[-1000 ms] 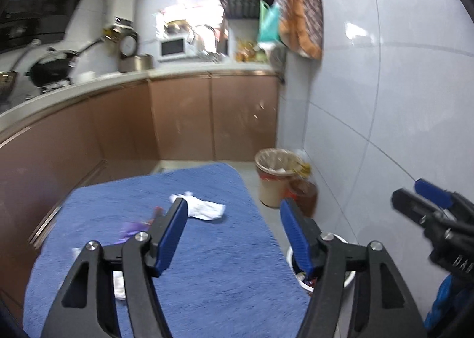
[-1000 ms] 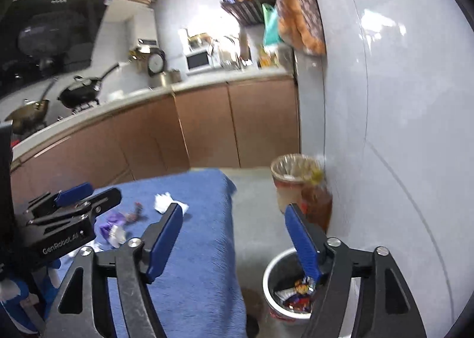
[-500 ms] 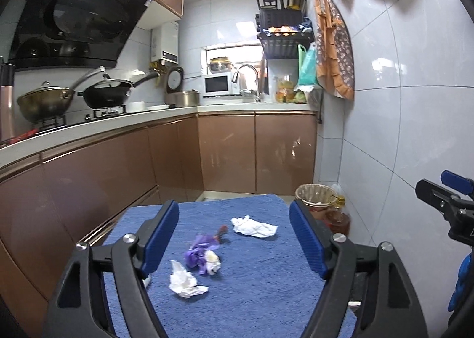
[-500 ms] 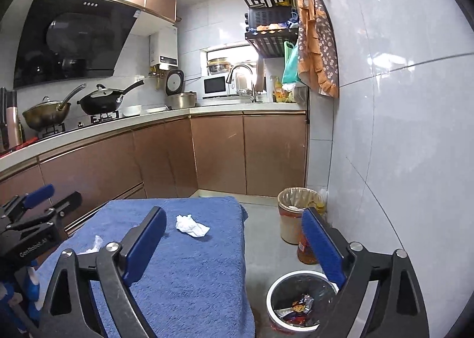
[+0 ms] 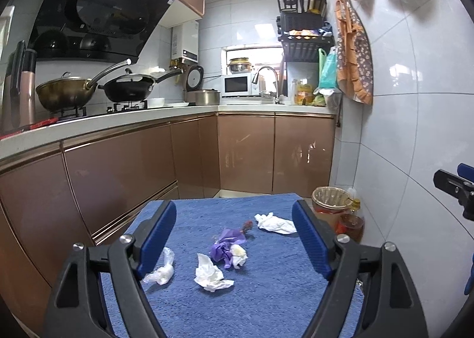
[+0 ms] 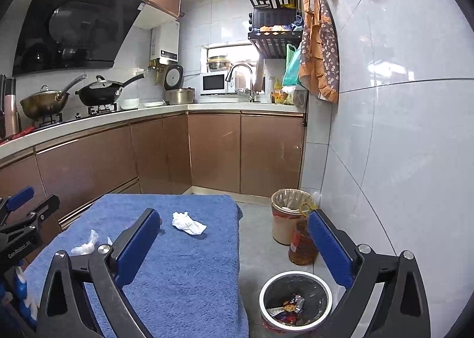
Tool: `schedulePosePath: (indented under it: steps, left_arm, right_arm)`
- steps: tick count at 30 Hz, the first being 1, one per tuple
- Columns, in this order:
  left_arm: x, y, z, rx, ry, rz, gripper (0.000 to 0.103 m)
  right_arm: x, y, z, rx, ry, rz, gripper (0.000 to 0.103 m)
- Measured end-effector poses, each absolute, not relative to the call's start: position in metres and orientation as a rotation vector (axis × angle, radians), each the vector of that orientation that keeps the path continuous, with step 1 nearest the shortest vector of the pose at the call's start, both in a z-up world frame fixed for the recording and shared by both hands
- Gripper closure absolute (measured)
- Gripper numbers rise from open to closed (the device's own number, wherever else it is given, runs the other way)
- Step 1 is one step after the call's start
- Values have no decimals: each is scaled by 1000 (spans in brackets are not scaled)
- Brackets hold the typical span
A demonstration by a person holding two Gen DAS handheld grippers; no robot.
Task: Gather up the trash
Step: 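Move both grippers back over the remaining trash on the table, then grasp the purple wrapper with the left gripper while the right gripper grasps a white tissue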
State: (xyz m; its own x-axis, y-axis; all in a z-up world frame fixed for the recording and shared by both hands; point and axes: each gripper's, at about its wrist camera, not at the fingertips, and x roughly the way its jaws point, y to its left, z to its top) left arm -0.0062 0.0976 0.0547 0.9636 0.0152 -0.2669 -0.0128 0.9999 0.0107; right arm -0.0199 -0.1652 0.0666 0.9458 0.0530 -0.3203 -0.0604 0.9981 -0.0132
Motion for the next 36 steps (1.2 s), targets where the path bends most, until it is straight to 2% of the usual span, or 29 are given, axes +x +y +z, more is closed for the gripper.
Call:
schedulePosePath:
  steps: [16,24,30,36]
  left_arm:
    - [47,161,12,-80,380,67,23]
    - [89,211,-24,-116,487,53,23]
    - [126,232,-61,-115,640,-121,23]
    - [176,208,-87,-110,765,-280,27]
  right_arm:
    - [42,-121,47,-108,445,38,2]
    - [83,-97,28,-129,515,93,2]
    - [128,-86,0,-119,593,153,3]
    - [183,-79,-33,-90,678,223,10]
